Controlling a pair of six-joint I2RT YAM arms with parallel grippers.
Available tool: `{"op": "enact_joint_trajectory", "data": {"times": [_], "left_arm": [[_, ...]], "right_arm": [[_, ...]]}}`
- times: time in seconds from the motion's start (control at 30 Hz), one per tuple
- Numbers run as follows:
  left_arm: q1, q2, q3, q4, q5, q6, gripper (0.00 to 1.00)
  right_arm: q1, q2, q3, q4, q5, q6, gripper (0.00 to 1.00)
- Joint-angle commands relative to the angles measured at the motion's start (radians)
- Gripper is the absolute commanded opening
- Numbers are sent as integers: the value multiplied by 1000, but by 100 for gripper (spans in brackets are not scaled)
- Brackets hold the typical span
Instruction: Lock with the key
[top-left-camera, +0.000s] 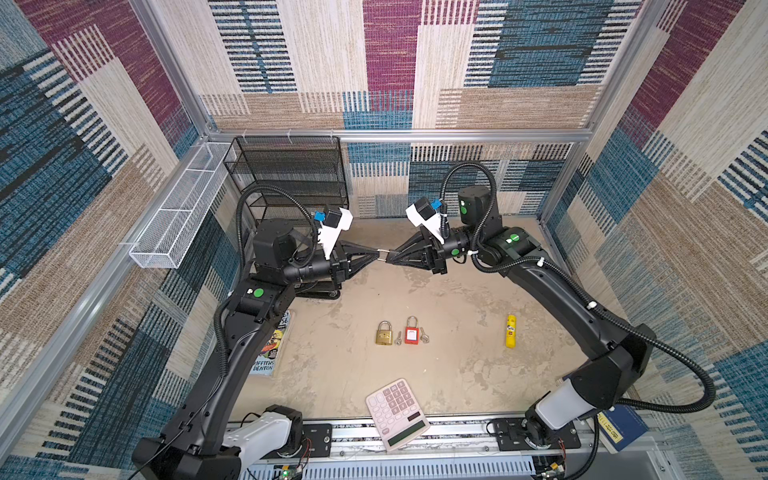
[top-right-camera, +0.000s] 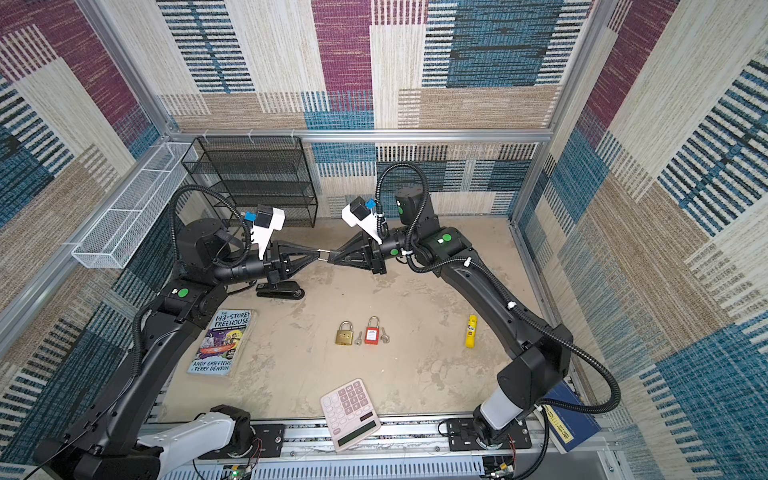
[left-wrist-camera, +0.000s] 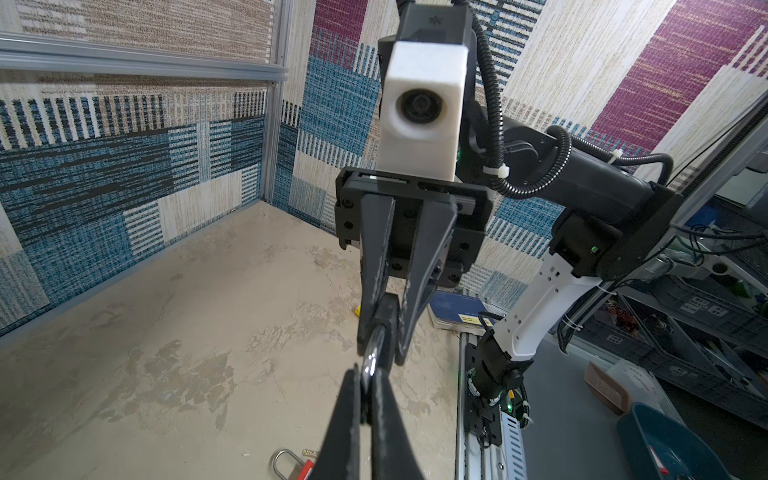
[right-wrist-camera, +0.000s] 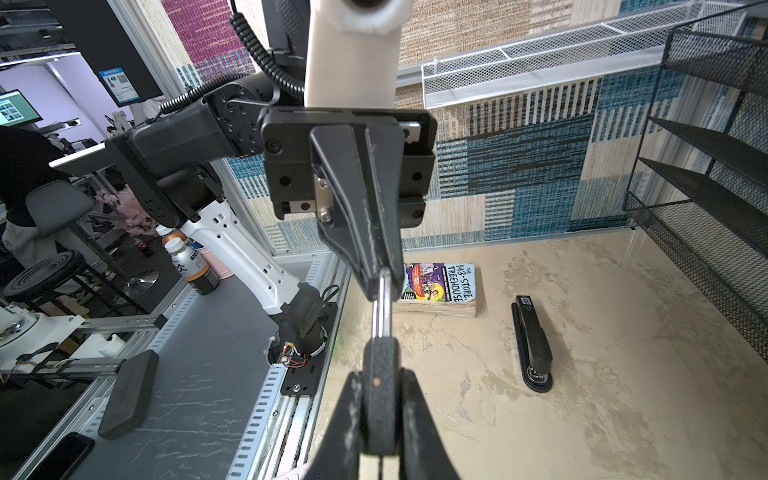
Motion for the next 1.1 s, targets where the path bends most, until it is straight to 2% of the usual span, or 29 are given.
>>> {"op": "enact_joint_trajectory", "data": {"times": [0.0,0.37,0.63,0.87,1.07], "left_arm": [[-5,3,-7,31,-24,-19,0],[-22,2,-17,53,-20,-42,0],[-22,-3,-13,15,-27,-11,0],[-22,-14,-9,-11,-38,41,0],[-22,-15,-8,6,-38,67,0]], "right_arm": [[11,-8,0,95,-37,24,0],[48,-20,-10,112,124,-55,0],[48,-46,-27,120,168,-84,0],[45,-4,47,3,20,-76,0],[46,16,79,-63,-7,-81,0]]}}
